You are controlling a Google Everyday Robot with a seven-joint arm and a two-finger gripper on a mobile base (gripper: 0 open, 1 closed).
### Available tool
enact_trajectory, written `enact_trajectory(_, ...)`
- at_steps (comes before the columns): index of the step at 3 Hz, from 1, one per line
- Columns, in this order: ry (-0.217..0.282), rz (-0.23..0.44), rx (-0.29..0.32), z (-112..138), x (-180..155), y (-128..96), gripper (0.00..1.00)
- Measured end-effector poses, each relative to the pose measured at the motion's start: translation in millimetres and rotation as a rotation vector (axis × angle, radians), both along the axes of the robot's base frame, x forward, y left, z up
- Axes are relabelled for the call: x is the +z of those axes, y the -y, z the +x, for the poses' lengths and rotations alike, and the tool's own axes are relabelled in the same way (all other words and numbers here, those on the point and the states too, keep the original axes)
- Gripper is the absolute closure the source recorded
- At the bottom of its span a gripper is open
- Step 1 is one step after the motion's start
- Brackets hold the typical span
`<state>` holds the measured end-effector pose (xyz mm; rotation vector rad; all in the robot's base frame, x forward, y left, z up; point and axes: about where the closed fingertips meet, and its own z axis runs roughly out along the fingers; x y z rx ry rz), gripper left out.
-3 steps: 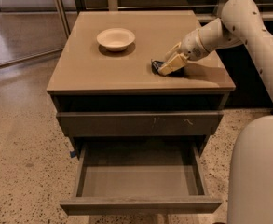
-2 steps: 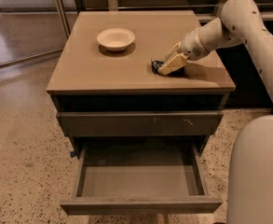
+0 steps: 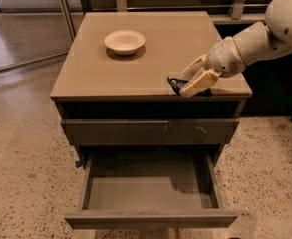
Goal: Place rxbar blueberry into middle drawer
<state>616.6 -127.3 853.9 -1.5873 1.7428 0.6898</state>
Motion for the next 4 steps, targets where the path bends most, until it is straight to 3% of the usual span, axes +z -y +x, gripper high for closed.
enact_trajectory(1, 0.001, 0.0, 0.0, 0.2, 0.2, -0.2, 1.0)
enact_trajectory(2, 0.015, -0.012, 0.018, -17.8, -1.0, -2.7, 1.0)
enact_trajectory(3, 0.068, -0.047, 0.075, -87.0, -3.4, -16.8, 1.0)
enact_trajectory(4, 0.082, -0.049, 0.086, -119.2, -38.8, -29.6, 1.0)
